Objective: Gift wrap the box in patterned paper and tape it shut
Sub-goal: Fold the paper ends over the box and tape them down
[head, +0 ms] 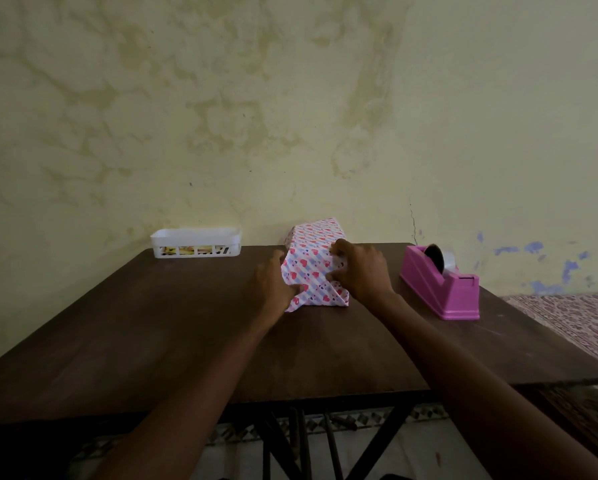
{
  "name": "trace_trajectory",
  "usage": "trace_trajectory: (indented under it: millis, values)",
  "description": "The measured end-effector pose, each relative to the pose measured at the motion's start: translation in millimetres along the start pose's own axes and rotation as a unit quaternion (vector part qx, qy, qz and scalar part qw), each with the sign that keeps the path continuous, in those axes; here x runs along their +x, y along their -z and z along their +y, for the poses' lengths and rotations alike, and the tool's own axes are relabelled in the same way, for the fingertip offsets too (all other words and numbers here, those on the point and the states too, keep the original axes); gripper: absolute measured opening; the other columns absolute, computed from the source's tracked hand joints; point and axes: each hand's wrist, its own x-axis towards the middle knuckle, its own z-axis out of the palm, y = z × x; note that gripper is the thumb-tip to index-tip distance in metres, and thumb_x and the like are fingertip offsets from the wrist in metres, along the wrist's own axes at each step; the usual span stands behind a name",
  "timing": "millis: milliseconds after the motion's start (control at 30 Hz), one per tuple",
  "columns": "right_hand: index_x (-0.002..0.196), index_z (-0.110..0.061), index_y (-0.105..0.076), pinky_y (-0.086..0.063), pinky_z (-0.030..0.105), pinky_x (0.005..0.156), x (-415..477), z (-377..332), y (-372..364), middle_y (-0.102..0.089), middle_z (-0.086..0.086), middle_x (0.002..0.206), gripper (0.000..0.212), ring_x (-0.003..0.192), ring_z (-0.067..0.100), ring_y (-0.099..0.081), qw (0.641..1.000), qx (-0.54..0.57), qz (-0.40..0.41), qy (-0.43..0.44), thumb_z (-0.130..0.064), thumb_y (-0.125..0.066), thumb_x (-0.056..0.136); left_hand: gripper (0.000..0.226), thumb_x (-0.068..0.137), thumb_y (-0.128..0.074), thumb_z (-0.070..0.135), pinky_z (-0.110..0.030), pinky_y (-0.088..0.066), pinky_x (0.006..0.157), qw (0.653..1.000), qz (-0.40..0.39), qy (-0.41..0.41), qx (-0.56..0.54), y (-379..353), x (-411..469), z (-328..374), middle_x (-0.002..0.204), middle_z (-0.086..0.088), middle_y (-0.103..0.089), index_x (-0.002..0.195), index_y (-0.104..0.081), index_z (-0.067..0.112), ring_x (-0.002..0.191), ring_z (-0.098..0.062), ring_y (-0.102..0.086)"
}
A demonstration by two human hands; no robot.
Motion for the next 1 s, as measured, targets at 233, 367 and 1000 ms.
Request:
trace_trajectory:
  millis: [233, 367, 1000]
  values:
    - [0.118, -0.022, -0.061, -0.05, 0.032, 0.083, -4, 0, 1, -0.071, 0.0, 0.114, 0.047, 0.1, 0.021, -0.066, 1.0, -0.013, 0.01, 0.009, -0.029, -0.082, 0.076, 0.111, 0.065, -0.077, 0.061, -0.041, -0.037, 0.108, 0.998, 0.015, -0.054, -0.015, -14, 4, 16, 0.151, -0.003, -0.033, 0.148, -0.012, 0.027, 0.135, -0.024, -0.039]
    - [0.119, -0.023, -0.06, -0.049, 0.031, 0.084, -7, -1, -2, -0.07, -0.001, 0.115, 0.046, 0.1, 0.02, -0.066, 1.0, -0.007, 0.018, 0.013, -0.029, -0.08, 0.079, 0.105, 0.07, -0.072, 0.063, -0.044, -0.037, 0.107, 0.998, 0.032, -0.051, 0.019, -20, 5, 11, 0.151, -0.005, -0.034, 0.149, -0.013, 0.025, 0.134, -0.026, -0.04]
    - [0.138, -0.03, -0.05, -0.048, 0.044, 0.104, -11, 10, -35, -0.056, -0.002, 0.14, 0.082, 0.127, 0.02, -0.053, 0.967, 0.214, 0.063, -0.124, -0.044, -0.087, 0.066, 0.094, 0.08, -0.074, 0.042, -0.039, -0.033, 0.108, 0.996, 0.012, -0.082, 0.024, -23, 12, 6, 0.152, -0.009, -0.03, 0.15, -0.015, 0.02, 0.137, -0.027, -0.034]
